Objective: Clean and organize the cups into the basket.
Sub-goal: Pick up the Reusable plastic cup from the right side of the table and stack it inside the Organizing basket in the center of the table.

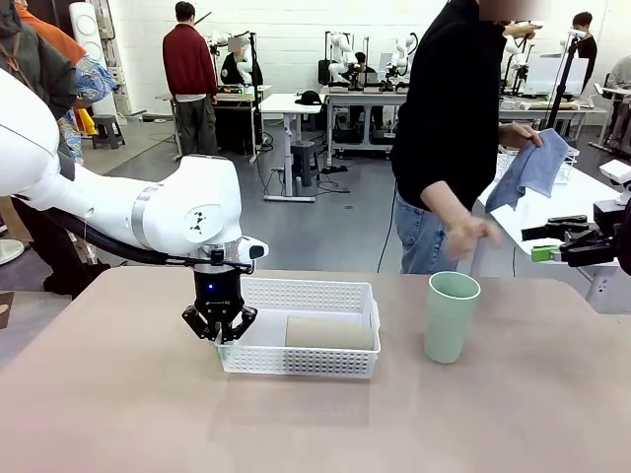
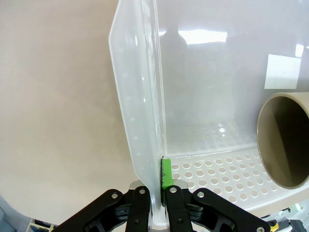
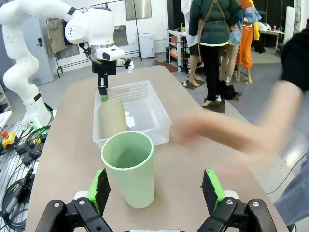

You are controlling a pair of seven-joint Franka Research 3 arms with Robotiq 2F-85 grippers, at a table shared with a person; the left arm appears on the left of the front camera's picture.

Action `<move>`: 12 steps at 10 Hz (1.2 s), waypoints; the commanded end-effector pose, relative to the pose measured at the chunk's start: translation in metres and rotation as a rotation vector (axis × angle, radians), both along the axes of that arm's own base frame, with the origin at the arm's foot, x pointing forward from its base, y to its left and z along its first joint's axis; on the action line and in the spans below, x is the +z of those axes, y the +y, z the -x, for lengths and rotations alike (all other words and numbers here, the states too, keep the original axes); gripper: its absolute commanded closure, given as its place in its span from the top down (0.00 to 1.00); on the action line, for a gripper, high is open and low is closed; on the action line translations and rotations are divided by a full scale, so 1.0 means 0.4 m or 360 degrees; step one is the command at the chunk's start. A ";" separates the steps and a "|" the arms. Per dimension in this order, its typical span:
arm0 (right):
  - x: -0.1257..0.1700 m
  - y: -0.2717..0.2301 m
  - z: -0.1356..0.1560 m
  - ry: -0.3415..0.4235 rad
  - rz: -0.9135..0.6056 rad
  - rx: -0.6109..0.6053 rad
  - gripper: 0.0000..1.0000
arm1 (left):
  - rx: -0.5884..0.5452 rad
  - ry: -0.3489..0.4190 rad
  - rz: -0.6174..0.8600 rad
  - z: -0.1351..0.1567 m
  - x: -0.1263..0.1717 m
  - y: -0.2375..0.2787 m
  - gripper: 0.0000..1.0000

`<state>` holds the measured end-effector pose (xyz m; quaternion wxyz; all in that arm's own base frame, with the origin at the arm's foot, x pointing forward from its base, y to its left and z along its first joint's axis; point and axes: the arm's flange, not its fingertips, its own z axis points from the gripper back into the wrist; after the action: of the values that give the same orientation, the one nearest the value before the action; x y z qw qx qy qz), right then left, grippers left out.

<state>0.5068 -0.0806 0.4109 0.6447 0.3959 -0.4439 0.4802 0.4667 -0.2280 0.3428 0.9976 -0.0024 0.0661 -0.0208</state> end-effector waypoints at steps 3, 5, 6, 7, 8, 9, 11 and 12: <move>0.004 0.003 -0.010 0.0004 -0.0009 0.0013 1.00 | -0.0004 0.0007 -0.0008 0.004 -0.007 0.002 0.00; 0.004 0.003 -0.010 0.0004 -0.0009 0.0013 1.00 | -0.0004 0.0007 -0.0008 0.004 -0.007 0.002 0.00; 0.004 0.003 -0.010 0.0004 -0.0009 0.0013 1.00 | -0.0004 0.0007 -0.0008 0.004 -0.007 0.002 0.00; 0.004 0.003 -0.010 0.0004 -0.0009 0.0013 1.00 | -0.0004 0.0007 -0.0008 0.004 -0.007 0.002 0.00; 0.004 0.003 -0.010 0.0004 -0.0009 0.0013 1.00 | -0.0004 0.0007 -0.0008 0.004 -0.007 0.002 0.00; 0.000 0.000 0.000 0.0000 0.0000 0.0000 1.00 | -0.0004 0.0007 -0.0008 0.004 -0.007 0.002 0.00; -0.095 -0.044 -0.045 0.0003 -0.0060 0.0178 1.00 | -0.0004 0.0007 -0.0008 0.004 -0.007 0.002 0.00; -0.120 -0.058 -0.055 -0.0036 -0.0066 0.0247 1.00 | -0.0004 0.0007 -0.0008 0.004 -0.007 0.002 0.00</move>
<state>0.5161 -0.0890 0.3729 0.6200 0.4275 -0.4316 0.4966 0.4667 -0.2280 0.3428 0.9976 -0.0024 0.0661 -0.0208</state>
